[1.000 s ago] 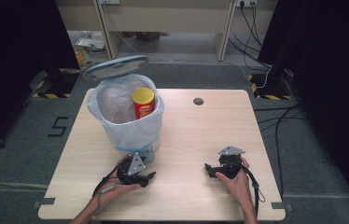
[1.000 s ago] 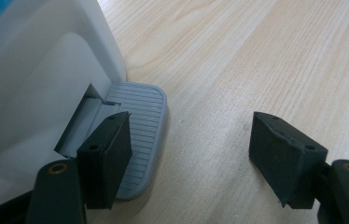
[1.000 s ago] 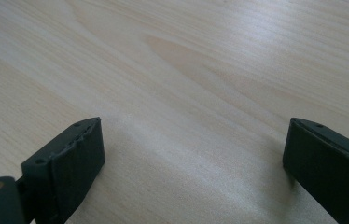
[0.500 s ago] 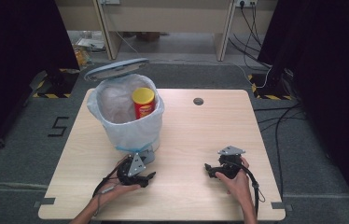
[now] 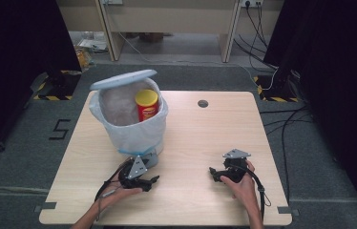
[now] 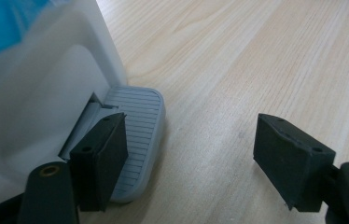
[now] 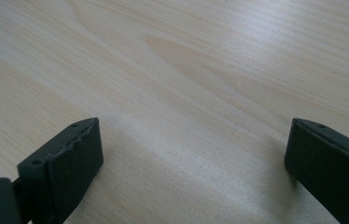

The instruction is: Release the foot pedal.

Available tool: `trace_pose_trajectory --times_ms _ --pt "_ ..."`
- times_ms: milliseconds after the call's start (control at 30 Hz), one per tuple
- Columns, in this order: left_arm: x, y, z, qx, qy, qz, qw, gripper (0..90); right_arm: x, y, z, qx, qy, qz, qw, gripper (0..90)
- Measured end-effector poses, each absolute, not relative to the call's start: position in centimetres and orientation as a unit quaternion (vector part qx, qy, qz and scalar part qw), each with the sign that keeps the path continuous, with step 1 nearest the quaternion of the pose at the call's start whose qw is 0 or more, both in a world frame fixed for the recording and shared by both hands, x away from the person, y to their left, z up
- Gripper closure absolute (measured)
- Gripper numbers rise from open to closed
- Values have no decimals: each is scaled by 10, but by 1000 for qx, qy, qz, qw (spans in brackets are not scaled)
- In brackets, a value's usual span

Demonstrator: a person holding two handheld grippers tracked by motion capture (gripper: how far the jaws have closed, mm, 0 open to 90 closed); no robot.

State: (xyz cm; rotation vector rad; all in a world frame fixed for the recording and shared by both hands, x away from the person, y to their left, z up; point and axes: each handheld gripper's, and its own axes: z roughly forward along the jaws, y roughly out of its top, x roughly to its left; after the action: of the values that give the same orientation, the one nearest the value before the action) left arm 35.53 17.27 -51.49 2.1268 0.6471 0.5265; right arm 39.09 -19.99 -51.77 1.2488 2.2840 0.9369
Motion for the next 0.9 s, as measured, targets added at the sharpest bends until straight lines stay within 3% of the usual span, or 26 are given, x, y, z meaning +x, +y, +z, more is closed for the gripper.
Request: trace_pose_trajectory --times_ms 567,900 --pt "348 187 -491 835 263 206 438 234 391 -200 -518 442 812 333 185 43" --pt "336 207 -502 838 278 199 426 229 391 -200 -518 442 812 333 185 43"
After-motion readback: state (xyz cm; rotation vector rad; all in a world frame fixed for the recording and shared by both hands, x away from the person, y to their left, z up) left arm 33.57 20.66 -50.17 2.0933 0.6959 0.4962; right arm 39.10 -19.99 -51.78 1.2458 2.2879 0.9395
